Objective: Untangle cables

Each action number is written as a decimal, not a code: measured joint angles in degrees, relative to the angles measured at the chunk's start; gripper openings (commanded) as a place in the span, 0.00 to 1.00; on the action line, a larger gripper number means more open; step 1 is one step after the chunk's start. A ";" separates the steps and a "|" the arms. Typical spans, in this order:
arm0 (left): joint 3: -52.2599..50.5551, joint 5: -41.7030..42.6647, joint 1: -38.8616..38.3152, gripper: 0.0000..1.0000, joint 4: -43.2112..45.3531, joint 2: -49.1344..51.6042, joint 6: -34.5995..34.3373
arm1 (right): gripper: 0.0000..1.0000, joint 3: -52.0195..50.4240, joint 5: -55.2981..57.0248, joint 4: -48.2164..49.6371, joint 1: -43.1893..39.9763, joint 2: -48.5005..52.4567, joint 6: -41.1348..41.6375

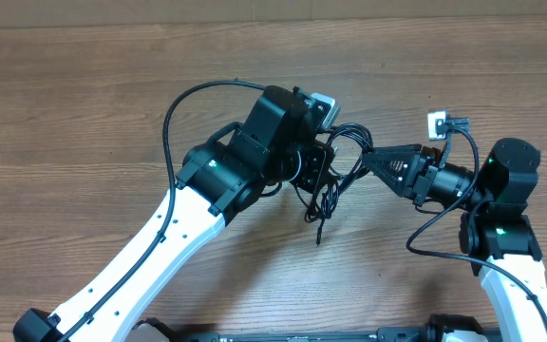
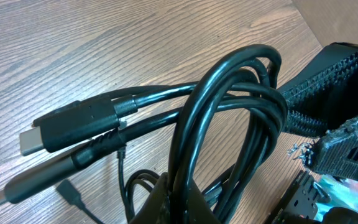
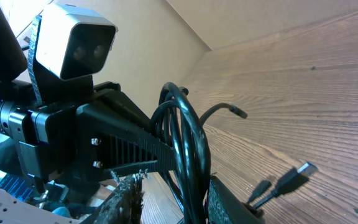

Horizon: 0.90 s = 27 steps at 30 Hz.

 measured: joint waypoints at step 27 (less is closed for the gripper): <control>0.00 -11.19 1.97 0.04 -3.61 0.02 -19.08 | 0.04 0.04 0.81 -4.24 0.48 0.00 -3.15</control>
